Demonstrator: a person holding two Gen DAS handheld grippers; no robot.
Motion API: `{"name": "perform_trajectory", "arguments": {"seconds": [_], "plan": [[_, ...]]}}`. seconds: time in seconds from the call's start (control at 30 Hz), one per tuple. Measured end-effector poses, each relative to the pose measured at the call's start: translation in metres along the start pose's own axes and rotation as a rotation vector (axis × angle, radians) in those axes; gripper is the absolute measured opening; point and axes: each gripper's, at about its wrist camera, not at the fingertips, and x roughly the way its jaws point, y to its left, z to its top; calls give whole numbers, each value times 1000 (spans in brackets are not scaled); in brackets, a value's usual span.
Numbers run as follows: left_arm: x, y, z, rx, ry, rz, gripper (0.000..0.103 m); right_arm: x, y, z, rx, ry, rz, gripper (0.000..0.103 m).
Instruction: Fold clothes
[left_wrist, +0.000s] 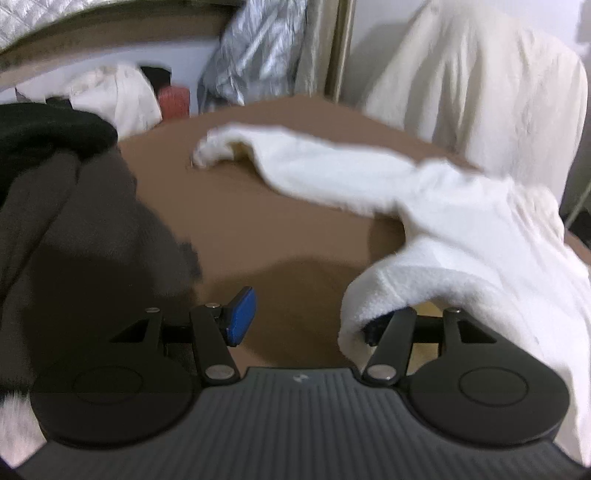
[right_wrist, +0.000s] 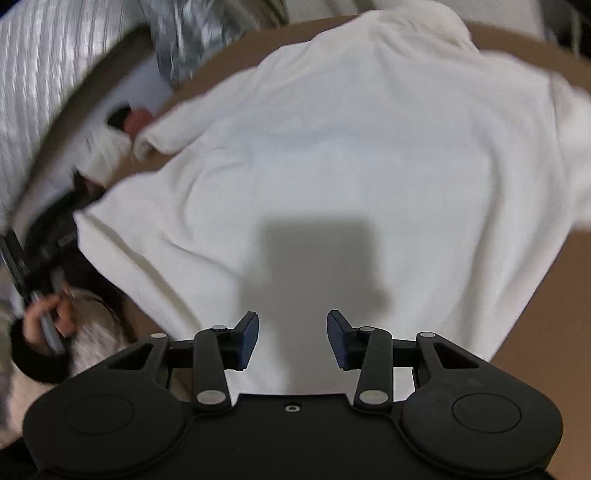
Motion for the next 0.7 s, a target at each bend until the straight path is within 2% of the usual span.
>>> {"name": "perform_trajectory", "arguments": {"seconds": [0.03,0.1,0.13,0.17,0.27,0.3,0.33,0.37,0.43,0.53,0.63,0.7], "plan": [[-2,-1,-5,5,30,-16,62,2,-6,-15,12,-19,15,46],[-6,-2,-14,14,91,-48,62,-1,-8,-42,-3,-58,-21,46],[-8,-5,-17,35,102,-40,62,-4,-9,-54,-12,-90,-47,46],[-12,-12,-17,86,81,1,62,-10,-10,-65,-19,-124,-77,46],[-18,-39,-19,311,67,65,67,-19,-10,-94,-53,-209,-184,46],[-20,-48,-21,402,86,53,74,-19,-11,-100,-53,-214,-214,47],[-21,-57,-26,510,129,3,80,-20,-11,-107,-52,-219,-243,47],[-22,-64,-31,582,160,-37,80,-20,-12,-113,-47,-224,-265,47],[-22,-69,-38,615,187,-69,82,-19,-16,-124,10,-235,-267,50],[-8,-72,-34,578,202,-7,82,-20,-35,-140,164,-265,-305,52],[8,-72,-22,536,194,50,83,-12,-45,-148,209,-245,-270,53],[20,-72,-10,513,189,54,85,-6,-51,-153,238,-231,-247,53]]}}
